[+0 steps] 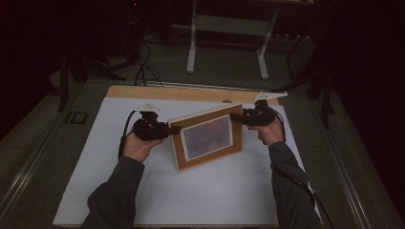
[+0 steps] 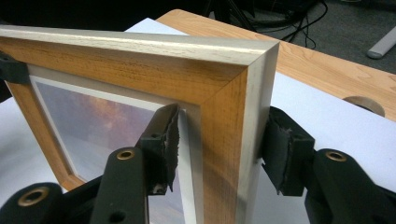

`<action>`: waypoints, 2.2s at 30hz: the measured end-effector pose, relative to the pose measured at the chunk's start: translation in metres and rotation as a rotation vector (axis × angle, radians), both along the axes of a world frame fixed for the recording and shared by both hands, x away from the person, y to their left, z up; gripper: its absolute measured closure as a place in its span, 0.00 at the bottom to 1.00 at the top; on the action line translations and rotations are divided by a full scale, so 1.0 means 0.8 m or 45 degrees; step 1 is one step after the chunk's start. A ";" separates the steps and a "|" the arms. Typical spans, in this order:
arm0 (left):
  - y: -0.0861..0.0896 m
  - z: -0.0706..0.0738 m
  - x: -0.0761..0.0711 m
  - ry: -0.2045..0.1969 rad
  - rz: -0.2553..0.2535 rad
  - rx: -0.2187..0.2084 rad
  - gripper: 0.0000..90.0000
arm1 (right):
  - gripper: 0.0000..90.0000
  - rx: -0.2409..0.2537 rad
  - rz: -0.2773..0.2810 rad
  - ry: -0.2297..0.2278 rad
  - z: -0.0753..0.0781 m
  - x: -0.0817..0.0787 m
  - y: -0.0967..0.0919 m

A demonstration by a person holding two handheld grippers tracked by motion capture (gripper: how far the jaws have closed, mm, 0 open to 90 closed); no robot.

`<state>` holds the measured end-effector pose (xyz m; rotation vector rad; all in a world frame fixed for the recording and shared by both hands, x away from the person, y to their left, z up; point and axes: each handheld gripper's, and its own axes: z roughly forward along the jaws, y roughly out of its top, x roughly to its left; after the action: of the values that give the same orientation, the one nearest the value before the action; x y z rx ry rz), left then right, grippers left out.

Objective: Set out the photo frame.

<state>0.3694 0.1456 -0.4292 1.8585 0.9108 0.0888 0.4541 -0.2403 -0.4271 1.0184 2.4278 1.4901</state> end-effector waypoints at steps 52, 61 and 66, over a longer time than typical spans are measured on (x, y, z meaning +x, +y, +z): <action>0.015 -0.010 0.037 0.025 -0.081 -0.055 0.73 | 0.68 -0.090 -0.106 -0.025 0.001 -0.046 -0.004; 0.015 -0.010 0.045 0.023 -0.089 -0.054 0.71 | 0.69 -0.038 -0.148 -0.013 -0.003 -0.054 -0.007; 0.017 -0.012 0.049 0.034 -0.102 -0.070 0.71 | 0.69 -0.044 -0.161 -0.006 -0.002 -0.059 -0.006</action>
<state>0.4089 0.1590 -0.4387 1.8463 0.8480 -0.0099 0.4071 -0.2454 -0.4285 1.1367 2.3294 1.4035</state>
